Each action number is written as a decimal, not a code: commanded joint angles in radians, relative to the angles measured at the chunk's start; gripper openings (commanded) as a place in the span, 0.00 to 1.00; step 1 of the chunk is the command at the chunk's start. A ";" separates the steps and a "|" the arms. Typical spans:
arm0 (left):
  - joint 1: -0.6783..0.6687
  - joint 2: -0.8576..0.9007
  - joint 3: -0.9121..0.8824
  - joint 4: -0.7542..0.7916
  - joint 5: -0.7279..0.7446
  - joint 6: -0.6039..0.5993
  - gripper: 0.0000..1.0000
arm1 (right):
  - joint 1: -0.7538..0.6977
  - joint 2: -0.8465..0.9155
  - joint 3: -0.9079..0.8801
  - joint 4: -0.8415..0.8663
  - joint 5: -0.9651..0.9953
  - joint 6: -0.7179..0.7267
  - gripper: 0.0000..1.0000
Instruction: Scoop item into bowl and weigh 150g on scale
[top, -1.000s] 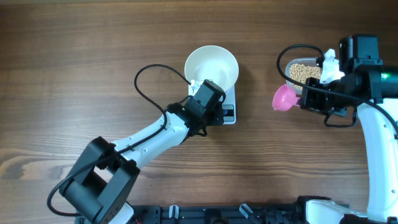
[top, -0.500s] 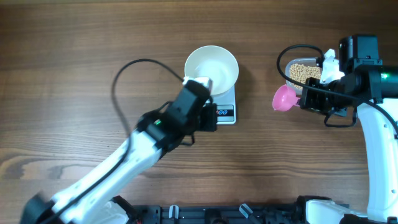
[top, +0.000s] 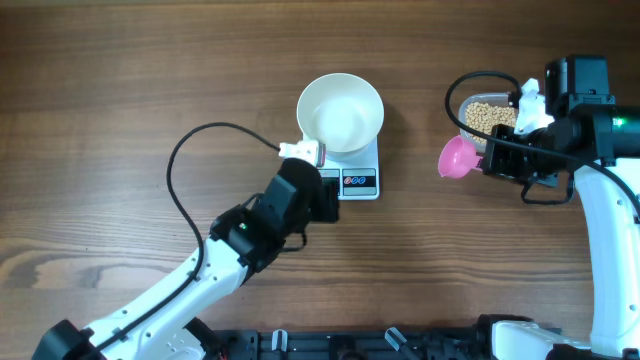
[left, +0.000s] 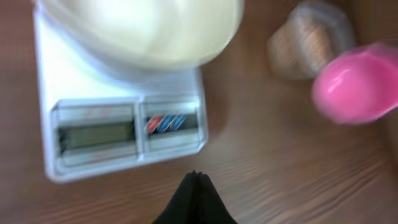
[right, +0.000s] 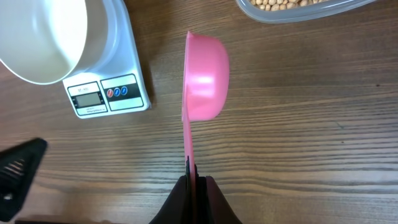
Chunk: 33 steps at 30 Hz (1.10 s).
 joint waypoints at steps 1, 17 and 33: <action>-0.005 0.050 -0.002 0.066 -0.001 -0.077 0.04 | -0.002 -0.005 0.000 -0.003 -0.001 0.006 0.05; -0.006 0.293 -0.002 0.150 -0.030 -0.113 0.04 | -0.002 -0.005 0.000 0.005 -0.001 0.008 0.04; -0.037 0.407 -0.002 0.321 -0.149 -0.109 0.04 | -0.002 -0.005 0.000 0.005 -0.001 0.005 0.04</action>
